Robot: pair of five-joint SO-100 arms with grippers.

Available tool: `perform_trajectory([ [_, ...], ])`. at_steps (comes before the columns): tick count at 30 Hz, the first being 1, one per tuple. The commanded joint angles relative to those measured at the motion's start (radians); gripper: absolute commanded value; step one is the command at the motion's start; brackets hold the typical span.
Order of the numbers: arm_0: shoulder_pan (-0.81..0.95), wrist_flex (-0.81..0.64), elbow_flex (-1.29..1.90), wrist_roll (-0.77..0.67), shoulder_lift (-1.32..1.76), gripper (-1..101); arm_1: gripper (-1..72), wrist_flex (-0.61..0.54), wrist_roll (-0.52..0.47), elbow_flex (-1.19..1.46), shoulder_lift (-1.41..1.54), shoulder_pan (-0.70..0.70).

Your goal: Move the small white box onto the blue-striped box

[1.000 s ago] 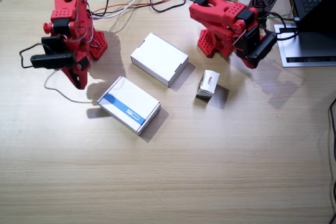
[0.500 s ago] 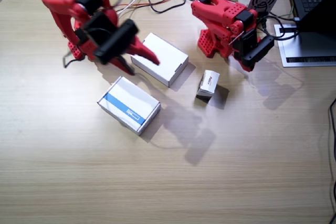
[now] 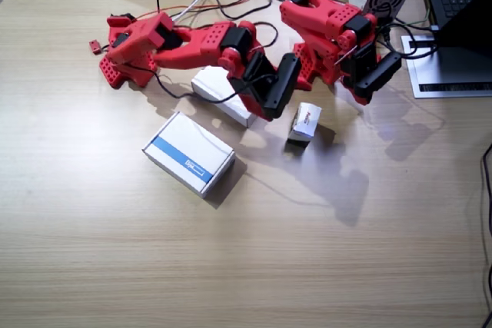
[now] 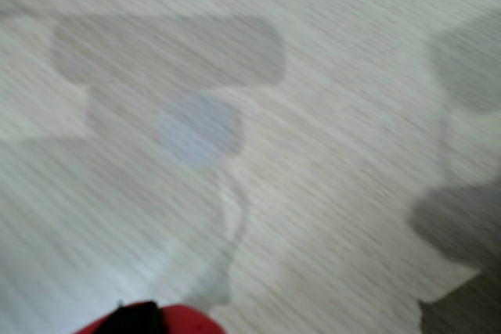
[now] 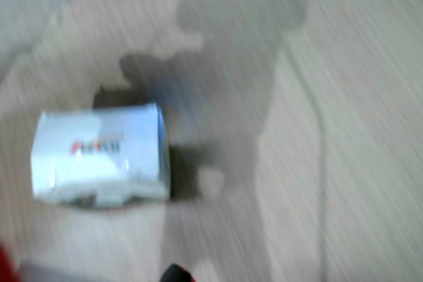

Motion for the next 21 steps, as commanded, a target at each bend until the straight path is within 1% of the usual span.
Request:
perform_trajectory([
  [1,-0.002,0.017,-0.017,-0.023,0.028,0,54.3,-0.087,-0.057,-0.132,-0.058,-0.037],
  [4,-0.008,0.017,-0.017,-0.035,0.028,0,54.3,-0.302,-0.089,-0.129,-0.164,0.020],
  [7,-0.005,0.017,-0.017,-0.043,0.028,0,54.3,-0.382,-0.114,-0.129,-0.258,0.043],
  [10,-0.003,0.017,-0.017,-0.043,0.028,0,54.5,-0.425,-0.143,-0.129,-0.319,0.077],
  [12,0.000,0.017,-0.017,-0.043,0.028,0,55.2,-0.419,-0.158,-0.129,-0.333,0.086],
  [17,0.008,0.017,-0.017,-0.054,0.028,0,55.8,-0.319,-0.170,-0.161,-0.327,0.067],
  [21,0.009,0.017,-0.017,-0.064,0.028,0,55.8,-0.112,-0.183,-0.249,-0.325,0.061],
])
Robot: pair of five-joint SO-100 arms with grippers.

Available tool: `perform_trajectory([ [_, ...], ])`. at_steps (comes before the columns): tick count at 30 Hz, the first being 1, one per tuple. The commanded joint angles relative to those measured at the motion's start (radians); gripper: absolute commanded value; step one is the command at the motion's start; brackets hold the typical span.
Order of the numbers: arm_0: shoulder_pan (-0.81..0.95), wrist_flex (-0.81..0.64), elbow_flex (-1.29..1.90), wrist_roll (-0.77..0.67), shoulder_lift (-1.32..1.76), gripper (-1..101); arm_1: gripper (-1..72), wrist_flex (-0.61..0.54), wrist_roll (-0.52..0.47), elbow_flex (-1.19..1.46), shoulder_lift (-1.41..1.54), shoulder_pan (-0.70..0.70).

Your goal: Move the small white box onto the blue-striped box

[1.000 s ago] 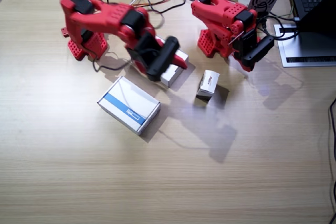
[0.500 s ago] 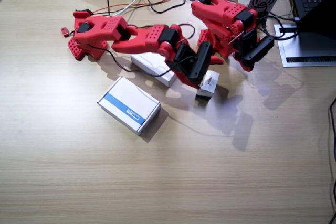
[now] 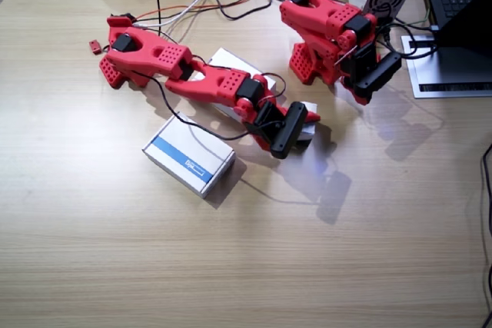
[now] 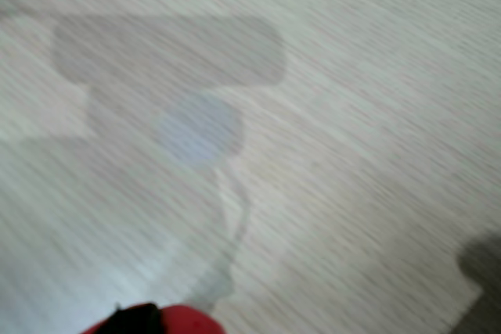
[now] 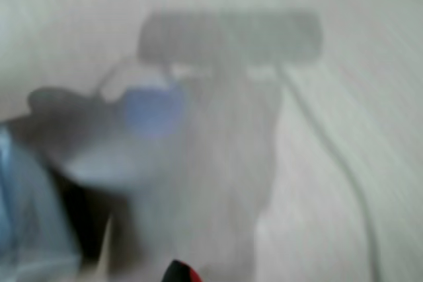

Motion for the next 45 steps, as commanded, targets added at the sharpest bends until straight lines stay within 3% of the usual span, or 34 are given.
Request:
perform_trajectory([
  [1,0.014,0.017,-0.017,-0.011,0.028,0,55.7,0.141,-0.037,-0.121,0.041,-0.011],
  [4,0.017,0.017,-0.017,-0.011,0.029,0,55.6,0.236,-0.032,-0.164,0.052,-0.011],
  [10,0.011,0.017,-0.017,-0.009,0.029,0,55.0,0.241,-0.049,-0.138,0.152,0.031],
  [20,0.012,0.017,-0.017,-0.008,0.028,0,55.2,0.239,-0.011,-0.141,0.196,-0.147],
  [24,0.011,0.017,-0.017,-0.009,0.028,0,55.0,0.219,-0.025,-0.141,0.083,-0.161],
  [28,0.009,0.017,-0.017,-0.014,0.028,0,53.9,0.092,-0.015,-0.140,-0.077,-0.104],
  [35,0.009,0.017,-0.017,-0.021,0.028,0,53.7,0.092,0.043,-0.143,-0.017,-0.081],
  [37,0.011,0.015,-0.017,-0.025,0.028,0,49.9,0.087,0.061,-0.144,0.029,-0.058],
  [39,0.015,0.015,-0.017,-0.025,0.028,0,40.2,0.097,0.091,-0.144,0.057,-0.031],
  [43,0.020,0.015,-0.017,-0.025,0.028,0,24.7,0.213,0.091,-0.144,0.081,-0.005],
  [45,0.023,0.015,-0.017,-0.023,0.028,0,22.0,0.227,0.103,-0.144,0.092,0.002],
])
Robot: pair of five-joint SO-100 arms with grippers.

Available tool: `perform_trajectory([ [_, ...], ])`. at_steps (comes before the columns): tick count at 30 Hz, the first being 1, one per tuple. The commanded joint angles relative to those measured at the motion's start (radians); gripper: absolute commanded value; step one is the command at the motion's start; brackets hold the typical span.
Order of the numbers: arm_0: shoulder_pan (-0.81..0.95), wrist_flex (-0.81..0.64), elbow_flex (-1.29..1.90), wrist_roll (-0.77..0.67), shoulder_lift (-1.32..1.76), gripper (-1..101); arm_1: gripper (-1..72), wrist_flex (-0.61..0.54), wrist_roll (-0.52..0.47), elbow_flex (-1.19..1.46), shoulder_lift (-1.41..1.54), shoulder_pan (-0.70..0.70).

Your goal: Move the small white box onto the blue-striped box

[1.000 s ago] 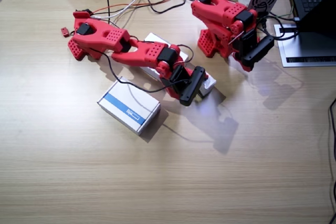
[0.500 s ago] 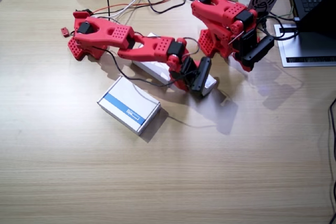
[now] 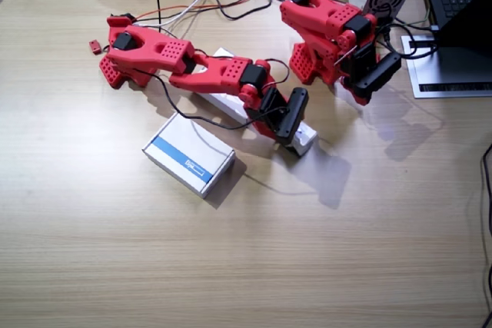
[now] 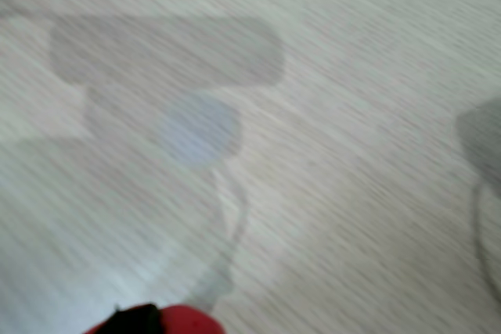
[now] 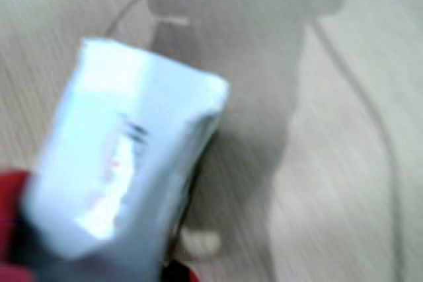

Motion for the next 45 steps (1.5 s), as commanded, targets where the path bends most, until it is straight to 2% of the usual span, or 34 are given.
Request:
perform_trajectory([
  [1,0.014,0.015,-0.017,-0.005,0.028,0,19.7,0.048,0.028,-0.114,0.097,0.029],
  [3,0.014,0.015,-0.017,-0.011,0.028,0,17.0,0.048,0.040,-0.114,0.127,0.014],
  [7,0.014,0.015,-0.017,-0.011,0.028,0,17.2,0.060,0.083,-0.101,0.207,-0.020],
  [14,0.011,0.015,-0.017,0.002,0.028,0,17.6,0.060,0.114,0.115,0.502,-0.114],
  [18,0.012,0.015,-0.017,0.008,0.028,0,17.5,0.060,0.173,0.505,0.779,-0.187],
  [25,0.017,0.017,-0.017,0.028,0.026,0,18.3,0.057,0.270,1.226,1.284,-0.215],
  [28,0.018,0.017,-0.017,0.043,0.025,0,18.4,-0.002,0.324,1.460,1.405,-0.241],
  [33,0.017,0.017,-0.018,0.040,0.025,0,19.0,-0.109,0.423,1.710,1.457,-0.365],
  [39,0.015,0.018,-0.025,0.041,0.025,0,29.4,-0.163,0.515,1.821,1.465,-0.436],
  [41,0.018,0.043,-0.094,0.020,0.023,0,35.9,-0.103,0.522,1.767,1.505,-0.448],
  [45,0.160,0.120,-0.344,-0.083,-0.028,0,40.8,0.046,0.578,1.577,1.595,-0.497],
])
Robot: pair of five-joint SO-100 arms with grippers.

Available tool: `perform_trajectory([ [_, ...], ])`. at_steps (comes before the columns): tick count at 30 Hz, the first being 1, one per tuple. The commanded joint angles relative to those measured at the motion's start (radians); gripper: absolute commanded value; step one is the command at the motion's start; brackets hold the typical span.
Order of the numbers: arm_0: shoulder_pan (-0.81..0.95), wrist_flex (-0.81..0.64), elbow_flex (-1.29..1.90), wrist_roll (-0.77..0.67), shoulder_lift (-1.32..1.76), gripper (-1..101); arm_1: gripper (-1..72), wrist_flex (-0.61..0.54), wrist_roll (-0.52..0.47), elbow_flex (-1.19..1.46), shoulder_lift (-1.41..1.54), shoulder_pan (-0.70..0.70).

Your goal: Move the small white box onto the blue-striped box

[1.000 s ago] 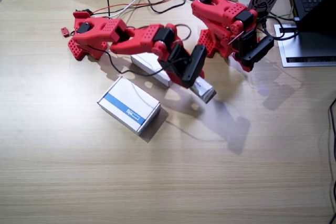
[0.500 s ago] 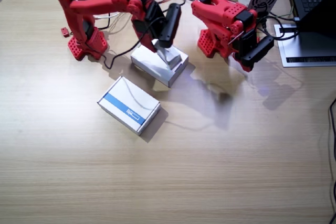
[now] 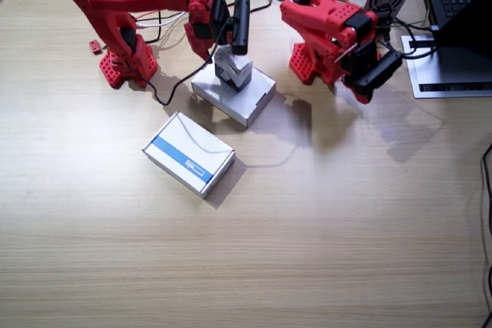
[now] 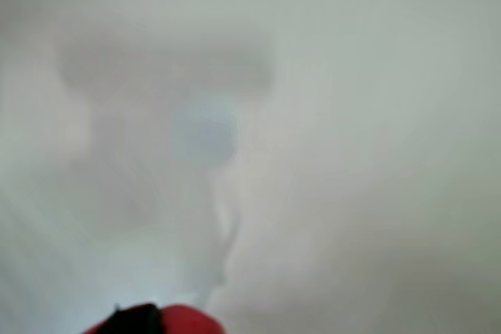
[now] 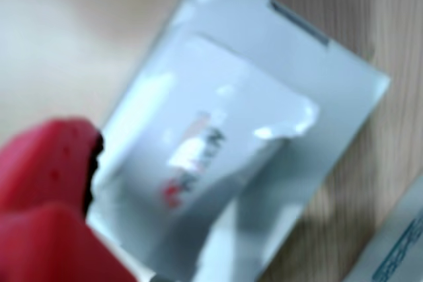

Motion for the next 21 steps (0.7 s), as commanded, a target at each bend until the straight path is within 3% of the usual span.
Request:
perform_trajectory([
  [1,0.160,0.091,-0.209,-0.091,-0.028,0,41.5,0.089,0.041,-0.137,0.133,-0.052],
  [4,0.364,0.129,-0.347,-0.244,-0.026,0,38.7,0.094,0.069,-0.143,0.224,0.012],
  [5,0.442,0.147,-0.405,-0.298,-0.025,0,31.5,0.094,0.052,-0.149,0.250,0.126],
  [7,0.617,0.170,-0.535,-0.411,-0.018,3,5.1,0.075,-0.026,-0.169,0.262,0.499],
  [8,0.707,0.176,-0.597,-0.465,-0.018,6,0.1,0.020,-0.084,-0.155,0.264,0.730],
  [11,0.911,0.198,-0.765,-0.584,-0.144,11,0.1,-0.207,-0.229,-0.002,0.285,1.246],
  [14,1.083,0.259,-0.910,-0.678,-0.353,18,0.2,-0.410,-0.324,0.293,0.373,1.519],
  [15,1.137,0.288,-0.960,-0.712,-0.419,23,6.9,-0.491,-0.347,0.411,0.434,1.594],
  [16,1.184,0.321,-1.003,-0.744,-0.486,26,19.5,-0.557,-0.371,0.515,0.494,1.654],
  [18,1.269,0.397,-1.091,-0.813,-0.632,29,30.2,-0.683,-0.399,0.696,0.607,1.770],
  [21,1.353,0.407,-1.094,-0.922,-0.710,37,34.3,-0.805,-0.436,0.963,0.830,1.884],
])
